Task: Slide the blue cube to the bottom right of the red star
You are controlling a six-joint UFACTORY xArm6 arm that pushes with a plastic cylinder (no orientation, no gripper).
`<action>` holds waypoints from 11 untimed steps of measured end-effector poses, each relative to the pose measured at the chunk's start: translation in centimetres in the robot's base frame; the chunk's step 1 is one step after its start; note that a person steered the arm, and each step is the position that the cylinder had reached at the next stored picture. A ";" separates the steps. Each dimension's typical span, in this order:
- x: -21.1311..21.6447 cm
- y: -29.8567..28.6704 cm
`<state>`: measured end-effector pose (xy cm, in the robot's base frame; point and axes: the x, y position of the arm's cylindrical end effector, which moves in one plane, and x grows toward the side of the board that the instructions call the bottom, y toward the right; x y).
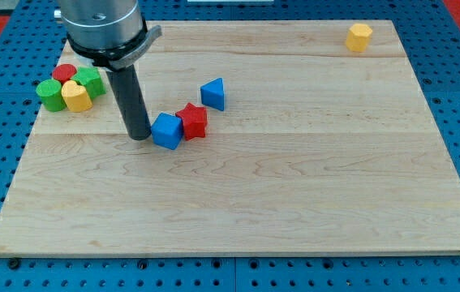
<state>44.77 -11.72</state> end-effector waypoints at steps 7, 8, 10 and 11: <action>5.9 12.6; 5.2 12.5; 3.8 11.5; 4.3 10.9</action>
